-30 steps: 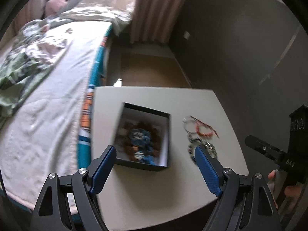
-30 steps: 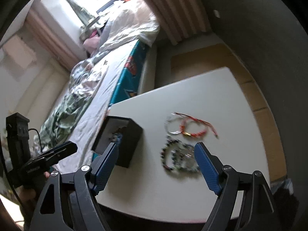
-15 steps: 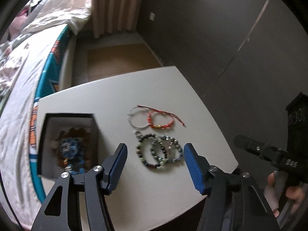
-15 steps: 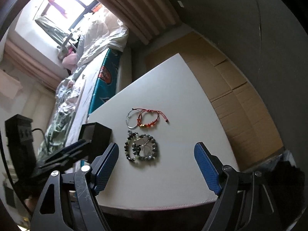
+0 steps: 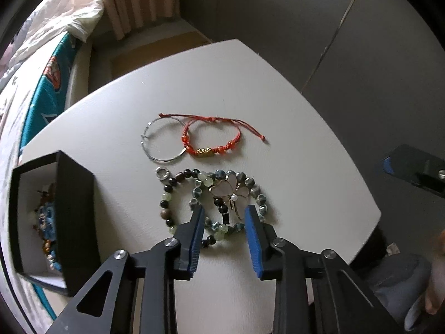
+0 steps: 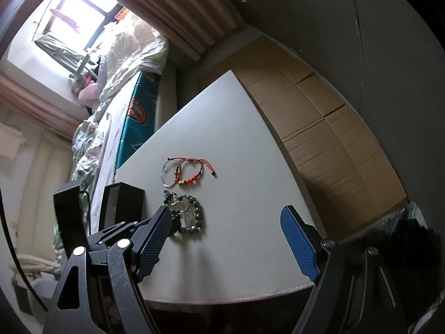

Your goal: Organize jewelry

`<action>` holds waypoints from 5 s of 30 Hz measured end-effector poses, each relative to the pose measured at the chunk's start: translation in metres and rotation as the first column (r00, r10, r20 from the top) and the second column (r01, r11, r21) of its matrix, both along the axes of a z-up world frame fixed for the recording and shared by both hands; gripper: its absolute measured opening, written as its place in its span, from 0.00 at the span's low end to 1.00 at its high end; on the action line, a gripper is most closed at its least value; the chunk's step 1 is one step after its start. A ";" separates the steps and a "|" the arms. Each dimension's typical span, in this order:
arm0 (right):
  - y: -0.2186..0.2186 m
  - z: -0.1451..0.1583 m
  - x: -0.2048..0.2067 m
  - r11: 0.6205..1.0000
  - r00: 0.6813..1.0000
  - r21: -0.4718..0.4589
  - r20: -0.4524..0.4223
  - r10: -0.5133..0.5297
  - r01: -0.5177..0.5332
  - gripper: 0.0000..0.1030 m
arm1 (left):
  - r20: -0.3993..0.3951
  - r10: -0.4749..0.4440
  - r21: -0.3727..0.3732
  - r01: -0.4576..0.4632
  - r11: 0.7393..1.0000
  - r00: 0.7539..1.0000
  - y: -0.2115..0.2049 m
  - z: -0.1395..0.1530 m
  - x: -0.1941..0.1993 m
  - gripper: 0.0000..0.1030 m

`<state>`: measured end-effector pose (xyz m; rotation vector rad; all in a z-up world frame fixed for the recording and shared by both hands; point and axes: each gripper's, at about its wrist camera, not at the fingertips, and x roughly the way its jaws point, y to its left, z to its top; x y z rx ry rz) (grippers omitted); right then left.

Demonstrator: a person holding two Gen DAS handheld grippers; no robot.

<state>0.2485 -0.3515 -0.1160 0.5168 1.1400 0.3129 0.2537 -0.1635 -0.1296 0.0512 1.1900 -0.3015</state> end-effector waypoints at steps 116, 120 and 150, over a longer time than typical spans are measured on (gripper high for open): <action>0.265 0.093 0.009 0.927 0.904 -0.165 0.218 0.368 -0.337 0.10 | 0.213 0.361 -0.419 -0.249 0.873 0.908 0.276 0.119 -0.024 0.76; 0.273 0.082 0.021 0.921 0.912 -0.174 0.166 0.375 -0.347 0.44 | 0.216 0.372 -0.420 -0.258 0.870 0.903 0.281 0.119 -0.023 0.76; 0.061 0.035 -0.008 0.985 0.997 -0.172 0.068 0.030 -0.018 0.76 | 0.168 0.026 -0.250 0.017 0.968 0.985 0.111 0.076 -0.005 0.73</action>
